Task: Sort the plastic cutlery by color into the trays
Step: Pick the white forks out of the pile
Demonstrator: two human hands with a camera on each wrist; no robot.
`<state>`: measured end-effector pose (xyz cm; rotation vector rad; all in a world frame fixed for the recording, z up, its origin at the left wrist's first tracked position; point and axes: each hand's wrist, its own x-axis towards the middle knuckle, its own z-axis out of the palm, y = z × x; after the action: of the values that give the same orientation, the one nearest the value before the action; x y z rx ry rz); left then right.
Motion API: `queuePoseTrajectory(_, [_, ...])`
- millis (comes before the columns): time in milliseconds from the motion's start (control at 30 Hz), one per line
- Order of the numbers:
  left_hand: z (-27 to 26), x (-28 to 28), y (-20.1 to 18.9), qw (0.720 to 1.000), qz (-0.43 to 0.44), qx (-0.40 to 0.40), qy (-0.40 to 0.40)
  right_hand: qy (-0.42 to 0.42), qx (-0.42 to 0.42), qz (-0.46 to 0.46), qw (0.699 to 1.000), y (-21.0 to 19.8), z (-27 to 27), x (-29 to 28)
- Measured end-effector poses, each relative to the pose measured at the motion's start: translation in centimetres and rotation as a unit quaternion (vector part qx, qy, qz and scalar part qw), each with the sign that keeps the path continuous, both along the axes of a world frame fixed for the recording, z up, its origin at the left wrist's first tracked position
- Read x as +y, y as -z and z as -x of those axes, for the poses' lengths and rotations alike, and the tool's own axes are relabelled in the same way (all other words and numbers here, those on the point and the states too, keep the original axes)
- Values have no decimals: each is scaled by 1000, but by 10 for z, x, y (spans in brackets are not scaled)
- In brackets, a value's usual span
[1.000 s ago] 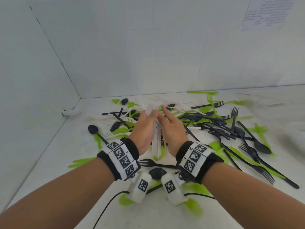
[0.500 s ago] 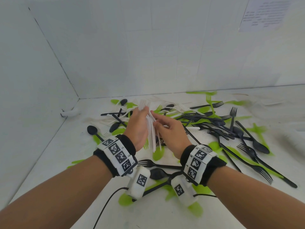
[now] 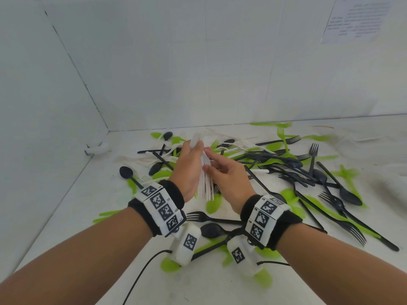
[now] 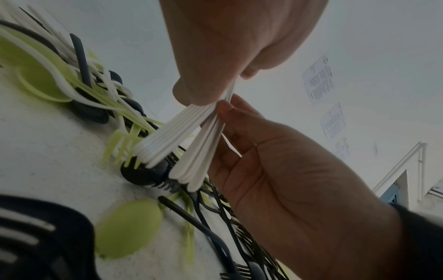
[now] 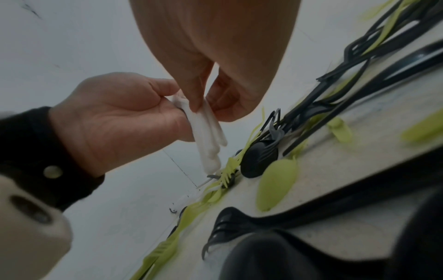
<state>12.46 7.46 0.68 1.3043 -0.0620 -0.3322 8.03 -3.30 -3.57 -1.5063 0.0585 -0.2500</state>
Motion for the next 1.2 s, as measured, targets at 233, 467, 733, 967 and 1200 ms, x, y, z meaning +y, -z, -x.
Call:
queuePoseTrajectory(233, [2,-1,-3,996,59,65,10,21,-16,48,998,2,2,1])
queuePoseTrajectory(467, [-3,1,-1,997,57,31,-49,-26,-26,140,989,-5,5,10])
queuePoseTrajectory(733, [1,12,-15,997,71,39,-6,-131,152,-64,978,-11,10,7])
queuePoseTrajectory(967, [-5,39,-14,986,-123,-107,36,-87,29,301,949,-33,8,-52])
queuePoseTrajectory(1200, [15,22,-10,837,-414,-351,70,-54,-48,561,824,-52,16,-115])
